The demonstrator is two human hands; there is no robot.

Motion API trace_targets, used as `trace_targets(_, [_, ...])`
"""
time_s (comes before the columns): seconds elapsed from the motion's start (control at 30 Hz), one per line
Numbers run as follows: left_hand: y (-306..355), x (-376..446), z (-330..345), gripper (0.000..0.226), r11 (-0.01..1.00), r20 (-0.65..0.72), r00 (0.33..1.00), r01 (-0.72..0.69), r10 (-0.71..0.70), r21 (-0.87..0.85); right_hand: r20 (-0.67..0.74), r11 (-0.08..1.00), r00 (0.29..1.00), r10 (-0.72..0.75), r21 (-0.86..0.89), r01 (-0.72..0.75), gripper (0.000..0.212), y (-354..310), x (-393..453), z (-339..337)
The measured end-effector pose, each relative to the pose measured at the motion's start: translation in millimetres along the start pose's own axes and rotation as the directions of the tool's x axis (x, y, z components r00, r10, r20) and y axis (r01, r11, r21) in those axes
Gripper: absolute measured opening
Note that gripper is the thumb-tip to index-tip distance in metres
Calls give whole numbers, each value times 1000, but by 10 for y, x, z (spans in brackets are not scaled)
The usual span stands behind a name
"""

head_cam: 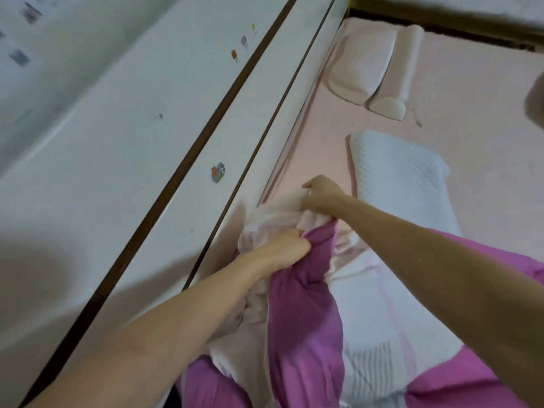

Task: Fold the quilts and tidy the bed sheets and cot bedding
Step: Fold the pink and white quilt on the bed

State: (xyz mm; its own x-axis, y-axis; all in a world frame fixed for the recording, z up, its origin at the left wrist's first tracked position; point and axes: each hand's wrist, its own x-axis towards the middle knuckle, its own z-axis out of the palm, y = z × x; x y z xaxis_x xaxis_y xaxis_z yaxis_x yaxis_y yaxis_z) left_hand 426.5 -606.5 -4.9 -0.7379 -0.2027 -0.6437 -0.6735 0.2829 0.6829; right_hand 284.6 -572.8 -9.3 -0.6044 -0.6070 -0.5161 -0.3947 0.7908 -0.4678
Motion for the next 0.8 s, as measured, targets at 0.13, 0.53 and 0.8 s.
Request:
trace_targets(0.13, [292,121,-188,47,987,-186,973,-150,137,-56,-400,958,871,-285,-149,245,29,-626,-8,-561])
trace_targets(0.53, [1098,724,-1301,49,826,-598,795,-271,-98,-495,-11,746,974,-227,640,181,37,9,115,-1094])
trace_targets(0.8, [1139,1017,-1228,50,777,-341,940,-232,24,-585,-441,980,876,-196,-60,190,16,438,374,-780])
